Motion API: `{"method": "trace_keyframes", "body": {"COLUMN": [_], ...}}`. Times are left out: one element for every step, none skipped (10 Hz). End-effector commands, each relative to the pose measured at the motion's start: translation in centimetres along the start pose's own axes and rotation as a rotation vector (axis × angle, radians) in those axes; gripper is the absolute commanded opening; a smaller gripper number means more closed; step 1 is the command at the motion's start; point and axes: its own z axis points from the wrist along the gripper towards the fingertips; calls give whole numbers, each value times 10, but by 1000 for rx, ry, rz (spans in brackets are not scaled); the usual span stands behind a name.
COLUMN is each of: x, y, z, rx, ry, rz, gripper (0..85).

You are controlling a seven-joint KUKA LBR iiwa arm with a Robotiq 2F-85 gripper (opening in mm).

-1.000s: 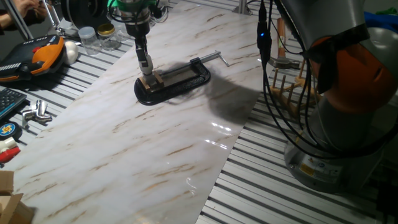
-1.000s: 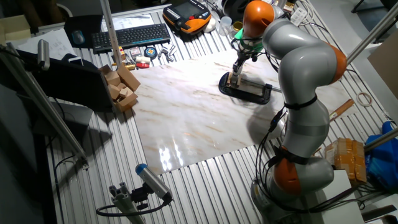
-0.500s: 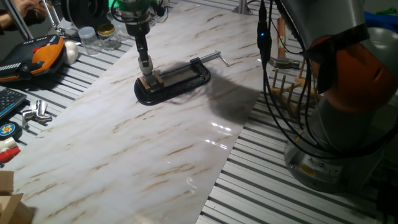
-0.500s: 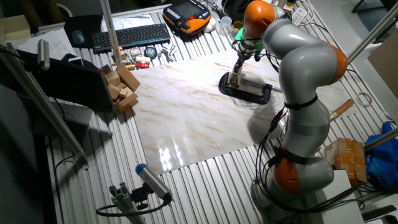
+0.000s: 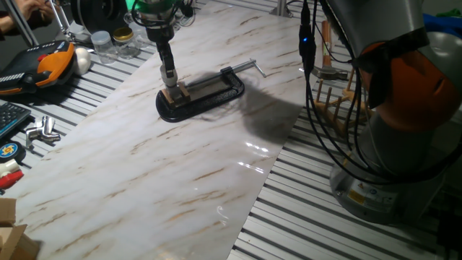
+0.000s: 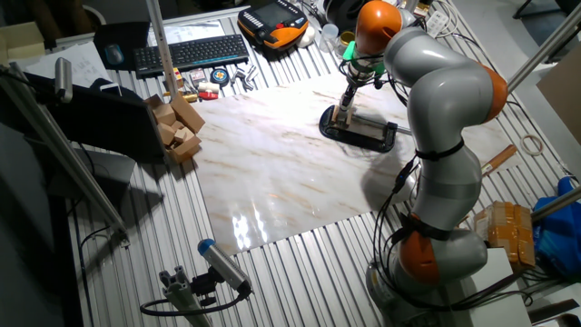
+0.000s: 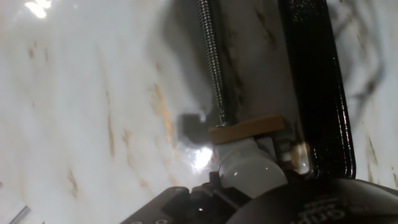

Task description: Take out the light bulb by rotating it

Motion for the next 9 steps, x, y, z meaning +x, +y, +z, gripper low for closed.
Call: {"method": "trace_keyframes", "body": {"x": [0,0,0,0,0,0,0,0,0], "y": [0,0,0,0,0,0,0,0,-1], "z": [-1,-1,-1,-1,-1,-1,-1,-1,-1], "rx": [-1,1,0,-6,-19,-31,-38,-38,-38], "ry": [0,3,4,9,15,22,28,35,40], "rz": [-7,-19,-36,-62,-107,-165,-205,-232,-263], "gripper": [0,0,0,0,0,0,0,0,0]}}
